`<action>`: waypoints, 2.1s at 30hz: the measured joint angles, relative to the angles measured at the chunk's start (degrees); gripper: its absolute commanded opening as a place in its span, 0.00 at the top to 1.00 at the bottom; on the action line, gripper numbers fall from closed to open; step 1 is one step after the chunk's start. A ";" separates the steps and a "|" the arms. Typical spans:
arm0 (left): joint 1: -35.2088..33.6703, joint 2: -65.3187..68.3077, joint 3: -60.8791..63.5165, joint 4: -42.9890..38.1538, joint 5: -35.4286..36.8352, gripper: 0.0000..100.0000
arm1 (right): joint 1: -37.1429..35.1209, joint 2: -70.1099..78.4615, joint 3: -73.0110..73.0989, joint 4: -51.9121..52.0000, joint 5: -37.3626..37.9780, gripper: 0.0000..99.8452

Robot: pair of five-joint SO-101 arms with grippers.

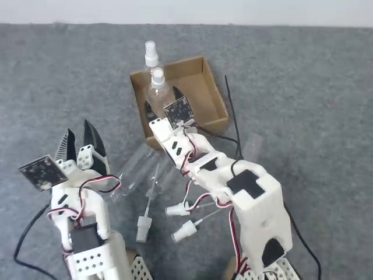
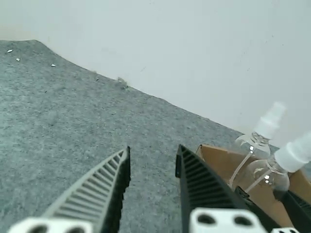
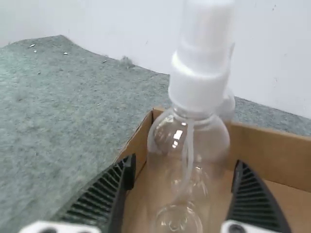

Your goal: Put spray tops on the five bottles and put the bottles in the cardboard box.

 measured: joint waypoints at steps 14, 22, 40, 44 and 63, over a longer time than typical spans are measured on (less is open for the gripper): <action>0.00 0.00 0.00 0.53 0.00 0.85 | 0.00 -7.91 3.43 9.85 0.00 0.74; 0.00 0.00 0.00 0.53 0.00 0.85 | 0.00 -13.36 8.18 9.93 0.00 0.74; 0.00 0.00 0.00 0.53 0.00 0.85 | 0.35 -32.62 13.19 33.05 -0.09 0.75; 0.00 0.00 0.00 0.53 0.00 0.85 | 2.20 -33.93 13.19 34.20 -0.09 0.85; 0.00 0.00 0.00 0.53 0.00 0.85 | 9.14 -26.73 6.51 34.20 -0.09 0.92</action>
